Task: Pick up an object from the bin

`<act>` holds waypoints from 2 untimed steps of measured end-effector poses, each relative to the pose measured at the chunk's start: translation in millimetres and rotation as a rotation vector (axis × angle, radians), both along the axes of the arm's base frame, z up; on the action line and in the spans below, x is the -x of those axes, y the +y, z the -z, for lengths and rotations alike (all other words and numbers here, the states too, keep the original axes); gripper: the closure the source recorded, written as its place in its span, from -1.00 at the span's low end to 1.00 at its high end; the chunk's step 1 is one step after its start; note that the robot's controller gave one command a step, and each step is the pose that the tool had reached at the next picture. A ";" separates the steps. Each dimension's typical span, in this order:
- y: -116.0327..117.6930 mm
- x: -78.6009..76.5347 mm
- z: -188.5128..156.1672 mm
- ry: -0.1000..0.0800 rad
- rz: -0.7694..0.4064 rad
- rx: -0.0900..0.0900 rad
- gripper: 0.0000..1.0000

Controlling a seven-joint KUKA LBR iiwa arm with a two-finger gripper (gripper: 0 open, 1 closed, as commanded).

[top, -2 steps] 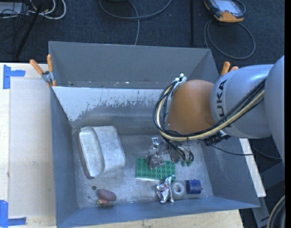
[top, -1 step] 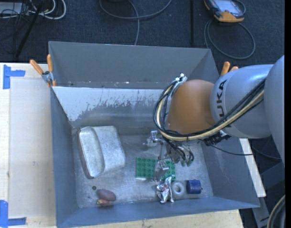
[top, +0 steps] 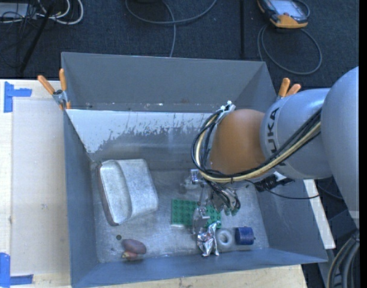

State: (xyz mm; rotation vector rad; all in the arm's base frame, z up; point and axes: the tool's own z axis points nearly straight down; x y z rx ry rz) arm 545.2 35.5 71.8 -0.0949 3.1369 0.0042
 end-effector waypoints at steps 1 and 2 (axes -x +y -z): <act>-0.4 -0.9 -2.2 -0.001 0.003 0.000 1.00; 14.4 -1.0 -135.1 -0.005 -0.030 0.002 1.00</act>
Offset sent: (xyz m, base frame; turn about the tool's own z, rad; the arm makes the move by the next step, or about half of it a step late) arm 0.0000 0.0000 0.0000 0.0000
